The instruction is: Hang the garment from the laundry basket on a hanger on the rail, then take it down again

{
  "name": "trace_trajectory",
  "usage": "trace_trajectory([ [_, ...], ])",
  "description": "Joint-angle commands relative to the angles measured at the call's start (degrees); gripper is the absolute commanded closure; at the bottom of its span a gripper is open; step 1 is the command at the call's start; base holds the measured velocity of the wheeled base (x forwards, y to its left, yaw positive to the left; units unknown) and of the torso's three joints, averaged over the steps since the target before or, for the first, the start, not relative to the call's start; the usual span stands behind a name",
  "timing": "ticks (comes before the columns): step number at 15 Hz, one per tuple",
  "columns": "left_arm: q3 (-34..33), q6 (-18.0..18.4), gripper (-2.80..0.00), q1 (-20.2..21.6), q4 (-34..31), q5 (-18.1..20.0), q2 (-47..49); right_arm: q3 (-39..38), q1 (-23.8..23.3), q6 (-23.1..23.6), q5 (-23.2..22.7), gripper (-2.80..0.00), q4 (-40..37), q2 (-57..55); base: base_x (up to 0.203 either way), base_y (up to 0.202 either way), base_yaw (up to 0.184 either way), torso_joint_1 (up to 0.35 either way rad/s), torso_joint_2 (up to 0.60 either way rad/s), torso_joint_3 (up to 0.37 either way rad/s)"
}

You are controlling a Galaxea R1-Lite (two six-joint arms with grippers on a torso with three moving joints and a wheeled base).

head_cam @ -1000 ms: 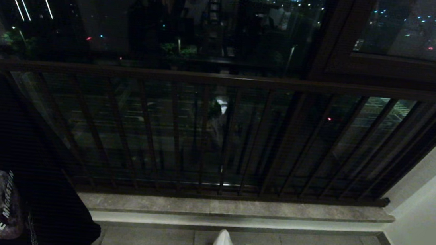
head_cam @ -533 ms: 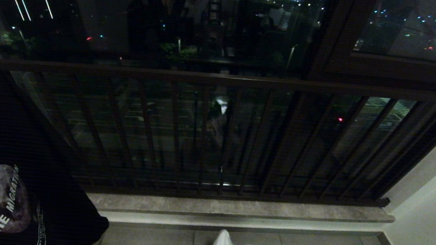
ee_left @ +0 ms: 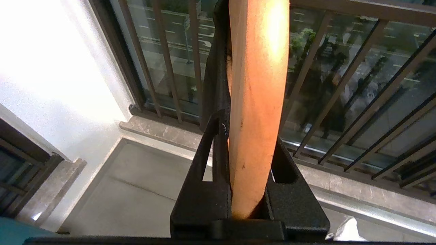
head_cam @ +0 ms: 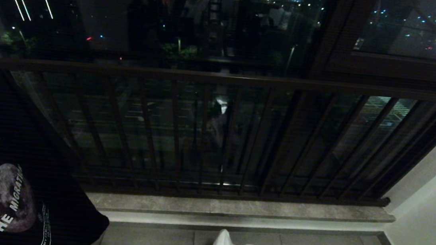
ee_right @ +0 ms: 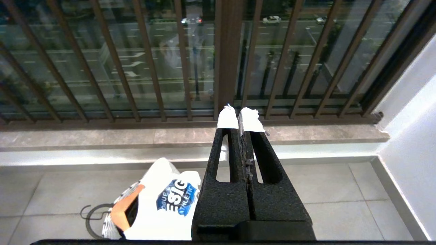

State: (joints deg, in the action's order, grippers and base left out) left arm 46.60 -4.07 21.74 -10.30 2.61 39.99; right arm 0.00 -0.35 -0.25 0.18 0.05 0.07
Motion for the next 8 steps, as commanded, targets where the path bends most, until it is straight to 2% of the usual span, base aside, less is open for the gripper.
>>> trace_trajectory([
  [1, 0.0, -0.1, 0.0, 0.0, -0.1, 0.0, 0.0, 0.0, 0.0, 0.0, 0.0, 0.0, 0.0, 0.0, 0.0, 0.0, 0.0, -0.071, 0.16, 0.096],
  [8, 0.1, 0.6, 0.0, 0.0, 0.0, -0.1, -0.2, 0.0, 0.0, 0.1, 0.0, 0.0, 0.0, 0.0, 0.0, 0.0, 0.0, -0.082, 0.19, 0.105],
])
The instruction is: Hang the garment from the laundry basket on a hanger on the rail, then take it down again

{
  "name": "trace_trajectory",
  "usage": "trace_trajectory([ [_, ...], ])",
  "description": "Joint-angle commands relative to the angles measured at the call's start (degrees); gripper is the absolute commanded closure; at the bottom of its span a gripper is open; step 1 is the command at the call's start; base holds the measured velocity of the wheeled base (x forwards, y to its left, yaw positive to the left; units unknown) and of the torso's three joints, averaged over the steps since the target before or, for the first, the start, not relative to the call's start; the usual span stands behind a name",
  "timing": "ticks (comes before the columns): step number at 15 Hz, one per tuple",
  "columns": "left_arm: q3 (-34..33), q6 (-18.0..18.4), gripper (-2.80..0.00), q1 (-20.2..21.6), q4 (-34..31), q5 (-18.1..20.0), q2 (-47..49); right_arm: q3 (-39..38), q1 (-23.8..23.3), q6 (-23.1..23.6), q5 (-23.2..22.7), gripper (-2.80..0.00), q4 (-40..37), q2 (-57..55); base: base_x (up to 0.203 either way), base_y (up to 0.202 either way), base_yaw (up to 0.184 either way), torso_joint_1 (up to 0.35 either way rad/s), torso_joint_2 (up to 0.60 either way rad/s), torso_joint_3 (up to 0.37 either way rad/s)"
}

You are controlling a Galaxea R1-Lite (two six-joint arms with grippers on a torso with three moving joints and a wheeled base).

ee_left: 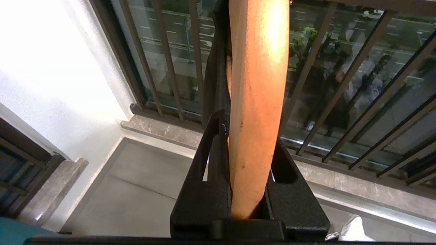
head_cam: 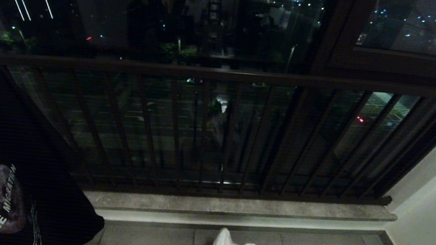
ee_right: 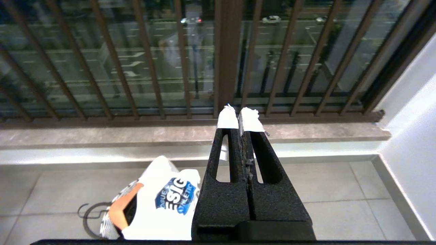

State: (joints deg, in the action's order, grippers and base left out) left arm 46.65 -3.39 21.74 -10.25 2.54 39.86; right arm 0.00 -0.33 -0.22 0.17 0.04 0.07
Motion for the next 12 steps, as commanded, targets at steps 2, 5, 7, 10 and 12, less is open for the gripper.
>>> trace_trajectory([
  [2, 0.0, 0.0, 0.0, 0.1, 0.0, 0.0, 0.0, 0.0, 0.0, 0.0, 0.0, 0.0, 0.1, 0.0, 0.0, 0.0, 0.0, -0.099, 0.23, 0.132],
  [5, 0.0, 0.0, 0.0, 0.0, 0.0, 0.0, -0.3, 0.0, 0.0, 0.0, 0.0, 0.0, 0.1, 0.0, 0.0, 0.0, 0.0, -0.126, 0.29, 0.162],
  [7, 0.2, 0.0, 0.0, 0.0, 0.0, 0.0, -0.3, 0.0, 0.0, 0.0, 0.0, 0.0, 0.1, 0.0, 0.0, 0.0, 0.0, -0.137, 0.3, 0.177],
  [10, 0.7, 0.0, 0.0, 0.1, 0.1, 0.0, -0.3, 0.0, 0.0, 0.0, 0.0, 0.0, 0.1, 0.0, 0.0, 0.0, 0.0, -0.132, 0.31, 0.176],
  [12, 1.1, 0.0, 0.0, 0.1, 0.1, 0.0, -0.3, 0.0, 0.0, 0.0, 0.0, 0.0, 0.1, 0.0, 0.0, 0.0, 0.0, -0.137, 0.33, 0.182],
])
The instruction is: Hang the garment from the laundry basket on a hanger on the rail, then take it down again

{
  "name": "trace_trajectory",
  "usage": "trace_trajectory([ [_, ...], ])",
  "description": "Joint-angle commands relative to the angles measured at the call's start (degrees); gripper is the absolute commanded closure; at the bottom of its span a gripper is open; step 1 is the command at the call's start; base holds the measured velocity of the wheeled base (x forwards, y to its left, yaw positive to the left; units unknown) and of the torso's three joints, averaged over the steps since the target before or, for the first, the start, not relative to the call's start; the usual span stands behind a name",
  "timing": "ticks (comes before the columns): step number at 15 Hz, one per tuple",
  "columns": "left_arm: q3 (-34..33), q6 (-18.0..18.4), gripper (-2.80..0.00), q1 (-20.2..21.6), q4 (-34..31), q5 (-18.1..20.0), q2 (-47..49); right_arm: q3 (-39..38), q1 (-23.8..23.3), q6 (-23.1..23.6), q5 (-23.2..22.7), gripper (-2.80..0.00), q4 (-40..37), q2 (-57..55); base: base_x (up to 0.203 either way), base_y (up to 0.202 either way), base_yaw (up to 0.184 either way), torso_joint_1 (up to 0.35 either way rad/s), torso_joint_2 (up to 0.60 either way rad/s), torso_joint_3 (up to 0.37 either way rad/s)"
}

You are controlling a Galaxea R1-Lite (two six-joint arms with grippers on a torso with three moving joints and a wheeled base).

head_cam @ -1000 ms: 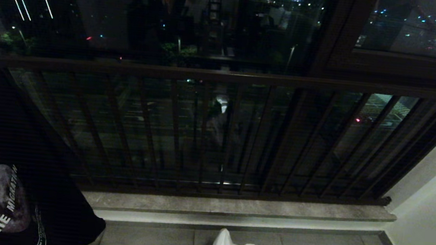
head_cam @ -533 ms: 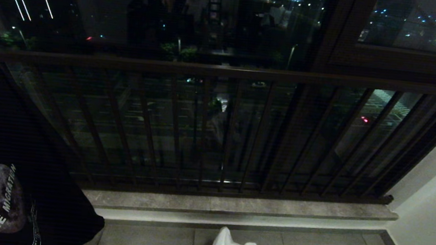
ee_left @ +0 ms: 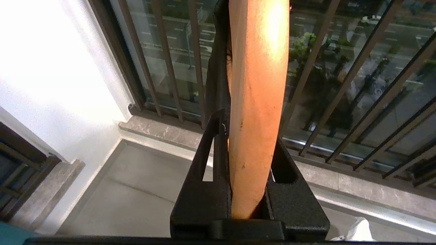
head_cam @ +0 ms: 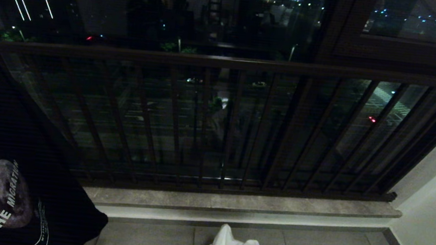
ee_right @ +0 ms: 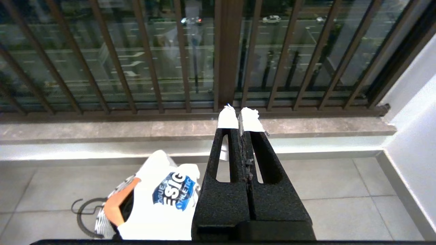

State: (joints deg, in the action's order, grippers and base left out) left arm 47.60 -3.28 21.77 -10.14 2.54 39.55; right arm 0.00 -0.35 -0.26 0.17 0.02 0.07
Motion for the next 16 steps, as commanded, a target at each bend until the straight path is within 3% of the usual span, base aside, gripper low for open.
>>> trace_trajectory([
  [1, 0.3, -0.1, 0.0, -0.1, -0.1, 0.0, 0.0, 0.0, 0.0, 0.0, 0.0, 0.0, 0.1, 0.0, 0.0, 0.0, 0.0, -0.127, 0.3, 0.162],
  [16, -0.3, -0.1, 0.0, 0.0, -0.1, 0.0, -0.6, 0.0, 0.0, 0.0, 0.0, 0.0, 0.1, 0.0, 0.0, 0.0, 0.0, -0.153, 0.38, 0.223],
])
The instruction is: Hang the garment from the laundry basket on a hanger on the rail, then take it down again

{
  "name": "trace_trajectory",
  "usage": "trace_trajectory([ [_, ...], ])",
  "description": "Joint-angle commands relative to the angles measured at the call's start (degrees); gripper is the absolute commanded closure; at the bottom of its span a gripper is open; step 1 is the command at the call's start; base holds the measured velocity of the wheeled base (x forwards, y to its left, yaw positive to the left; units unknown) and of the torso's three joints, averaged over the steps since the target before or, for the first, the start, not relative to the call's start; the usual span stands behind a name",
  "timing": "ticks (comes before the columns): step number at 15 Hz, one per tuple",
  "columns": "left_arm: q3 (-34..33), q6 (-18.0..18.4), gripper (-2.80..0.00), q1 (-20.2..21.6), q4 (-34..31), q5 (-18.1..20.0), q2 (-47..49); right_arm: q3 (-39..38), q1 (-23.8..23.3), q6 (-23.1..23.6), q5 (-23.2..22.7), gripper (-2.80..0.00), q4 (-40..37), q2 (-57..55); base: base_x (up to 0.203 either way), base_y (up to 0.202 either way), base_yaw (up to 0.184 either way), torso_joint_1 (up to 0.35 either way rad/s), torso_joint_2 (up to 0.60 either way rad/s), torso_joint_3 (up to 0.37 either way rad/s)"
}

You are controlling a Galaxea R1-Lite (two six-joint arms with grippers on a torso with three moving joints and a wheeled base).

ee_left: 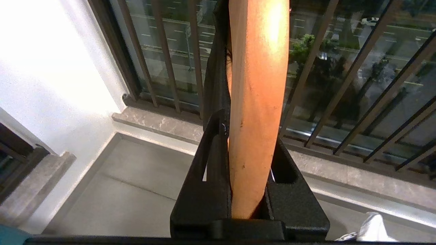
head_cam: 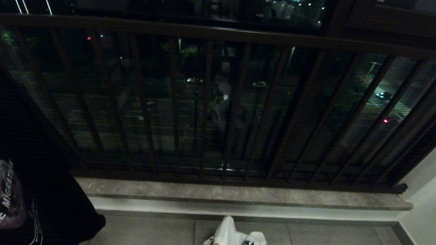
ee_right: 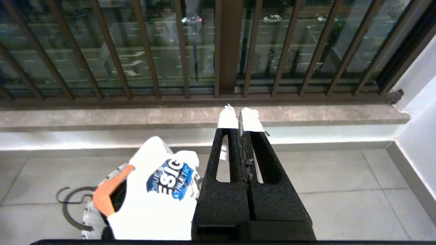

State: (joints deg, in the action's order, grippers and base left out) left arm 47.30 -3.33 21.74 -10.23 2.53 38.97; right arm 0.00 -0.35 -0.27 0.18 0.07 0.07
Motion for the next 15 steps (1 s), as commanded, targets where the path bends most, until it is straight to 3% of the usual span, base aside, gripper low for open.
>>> trace_trajectory([
  [1, 0.1, 0.0, 0.0, 0.1, 0.0, 0.0, 0.0, 0.0, 0.0, -0.1, 0.0, 0.0, 0.0, 0.0, 0.0, 0.0, 0.0, -0.202, 0.55, 0.344],
  [15, -0.6, 0.5, 0.0, 0.0, 0.0, 0.2, -1.4, 0.0, 0.0, -0.1, 0.0, 0.0, 0.0, 0.0, 0.0, 0.0, 0.0, -0.154, 0.51, 0.354],
])
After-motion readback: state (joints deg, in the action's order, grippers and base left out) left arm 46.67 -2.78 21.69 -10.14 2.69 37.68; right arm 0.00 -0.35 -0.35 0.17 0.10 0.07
